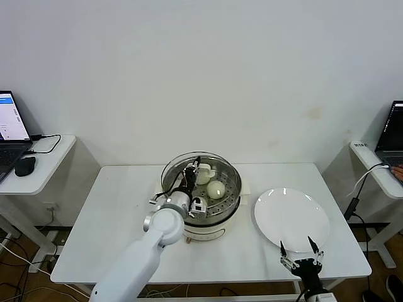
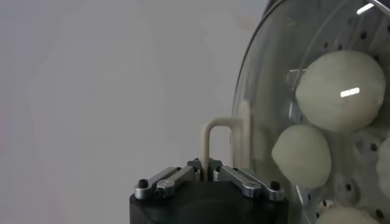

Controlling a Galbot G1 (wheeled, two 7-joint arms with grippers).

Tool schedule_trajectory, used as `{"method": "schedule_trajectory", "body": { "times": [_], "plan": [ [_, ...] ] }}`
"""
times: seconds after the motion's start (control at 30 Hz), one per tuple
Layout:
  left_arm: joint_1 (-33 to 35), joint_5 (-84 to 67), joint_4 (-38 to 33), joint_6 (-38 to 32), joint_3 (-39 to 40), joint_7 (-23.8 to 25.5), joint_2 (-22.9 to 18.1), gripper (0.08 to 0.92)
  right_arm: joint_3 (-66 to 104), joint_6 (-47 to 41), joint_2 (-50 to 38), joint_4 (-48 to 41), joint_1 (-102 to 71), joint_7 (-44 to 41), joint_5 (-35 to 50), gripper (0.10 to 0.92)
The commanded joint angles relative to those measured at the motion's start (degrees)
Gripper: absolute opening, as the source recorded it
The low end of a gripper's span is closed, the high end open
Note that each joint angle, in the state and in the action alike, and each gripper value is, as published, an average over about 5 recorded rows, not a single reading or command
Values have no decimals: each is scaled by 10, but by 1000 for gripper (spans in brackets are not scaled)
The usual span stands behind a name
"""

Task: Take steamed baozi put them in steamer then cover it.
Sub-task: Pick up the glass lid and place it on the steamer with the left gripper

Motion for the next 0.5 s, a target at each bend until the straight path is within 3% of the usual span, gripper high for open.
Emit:
{"method": "schedule_trajectory", "body": {
  "times": [0.03, 0.5],
  "plan": [
    [6, 11, -3, 0, 2, 3, -13, 138, -2, 2, 2, -3, 1, 0, -4, 823],
    [24, 14, -24, -2, -4, 3, -12, 138, -4, 3, 3, -5, 0, 0, -7, 823]
  ]
}}
